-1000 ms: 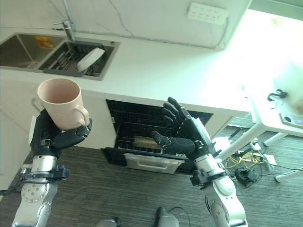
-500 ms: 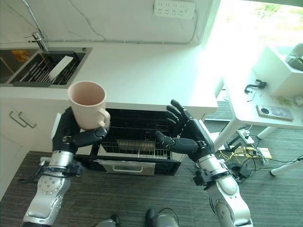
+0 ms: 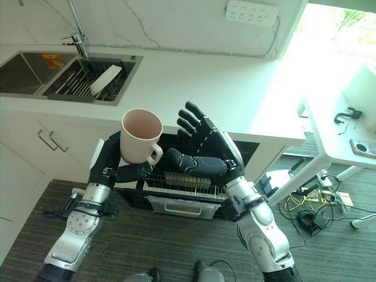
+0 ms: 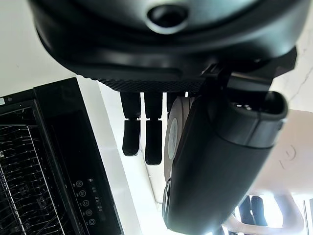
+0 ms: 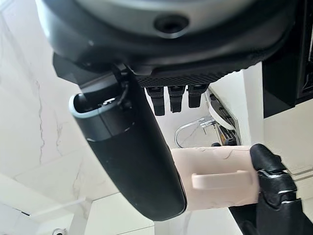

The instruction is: Place the dishes in the dishwasher.

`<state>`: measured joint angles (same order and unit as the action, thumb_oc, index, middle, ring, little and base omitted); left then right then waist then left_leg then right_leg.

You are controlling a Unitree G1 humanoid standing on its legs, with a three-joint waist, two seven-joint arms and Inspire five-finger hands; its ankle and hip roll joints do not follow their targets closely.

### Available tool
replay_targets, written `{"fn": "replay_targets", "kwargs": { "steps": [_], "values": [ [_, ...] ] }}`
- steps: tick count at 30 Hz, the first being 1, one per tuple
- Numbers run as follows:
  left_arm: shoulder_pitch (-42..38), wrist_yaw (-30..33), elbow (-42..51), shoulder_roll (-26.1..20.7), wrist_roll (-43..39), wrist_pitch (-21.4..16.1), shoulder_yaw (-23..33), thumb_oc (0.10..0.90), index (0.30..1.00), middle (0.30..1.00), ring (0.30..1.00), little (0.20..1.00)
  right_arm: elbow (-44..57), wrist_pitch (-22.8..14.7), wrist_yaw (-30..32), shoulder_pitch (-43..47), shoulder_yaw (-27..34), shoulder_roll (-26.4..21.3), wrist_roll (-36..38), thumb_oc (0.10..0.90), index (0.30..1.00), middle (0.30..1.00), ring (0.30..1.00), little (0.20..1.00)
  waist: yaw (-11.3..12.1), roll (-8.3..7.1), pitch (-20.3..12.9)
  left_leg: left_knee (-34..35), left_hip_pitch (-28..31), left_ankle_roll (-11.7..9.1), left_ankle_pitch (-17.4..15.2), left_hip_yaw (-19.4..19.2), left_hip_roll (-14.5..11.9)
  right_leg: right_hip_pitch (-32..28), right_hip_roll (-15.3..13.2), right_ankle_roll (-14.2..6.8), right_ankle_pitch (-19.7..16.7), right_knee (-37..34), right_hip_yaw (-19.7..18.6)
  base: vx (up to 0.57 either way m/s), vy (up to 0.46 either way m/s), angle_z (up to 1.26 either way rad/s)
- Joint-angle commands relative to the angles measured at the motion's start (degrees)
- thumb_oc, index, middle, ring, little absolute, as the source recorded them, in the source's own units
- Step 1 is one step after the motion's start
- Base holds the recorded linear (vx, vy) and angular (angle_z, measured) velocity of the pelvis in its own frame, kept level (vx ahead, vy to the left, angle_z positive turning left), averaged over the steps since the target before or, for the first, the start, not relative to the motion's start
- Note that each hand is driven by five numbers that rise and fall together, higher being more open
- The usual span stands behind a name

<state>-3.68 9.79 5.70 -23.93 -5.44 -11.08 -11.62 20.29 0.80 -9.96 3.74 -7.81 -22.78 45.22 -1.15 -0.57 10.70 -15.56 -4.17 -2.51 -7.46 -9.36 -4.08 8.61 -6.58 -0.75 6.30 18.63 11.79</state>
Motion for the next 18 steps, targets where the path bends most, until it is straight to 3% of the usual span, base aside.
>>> {"fn": "replay_targets", "kwargs": {
  "steps": [1,18],
  "values": [
    [-7.0,2.9,2.7,-2.0,2.8,-5.0,-2.1,0.4,0.3,0.3,0.3,0.3,5.6,-6.4,0.9,3.7,2.6,1.8,4.4,0.8,0.9,0.9,0.9,0.9,0.4,-1.12,-5.8,-1.6,0.5,-0.7,-6.6,1.4,-4.4,-5.1,-5.3,-8.1,4.1,-1.4,0.6,0.02,0.0,-0.04],
    [-10.2,3.3,1.7,-0.7,5.5,-2.9,-7.6,0.4,0.3,0.3,0.3,0.3,3.9,-2.5,5.0,7.5,-2.8,4.7,4.5,0.8,0.9,0.9,0.9,0.9,0.7,-1.24,-6.8,-1.6,1.3,-0.8,-7.0,1.3,-4.6,-5.7,-4.7,-7.5,4.8,-1.4,0.2,0.03,-0.003,-0.01]
  ]
}}
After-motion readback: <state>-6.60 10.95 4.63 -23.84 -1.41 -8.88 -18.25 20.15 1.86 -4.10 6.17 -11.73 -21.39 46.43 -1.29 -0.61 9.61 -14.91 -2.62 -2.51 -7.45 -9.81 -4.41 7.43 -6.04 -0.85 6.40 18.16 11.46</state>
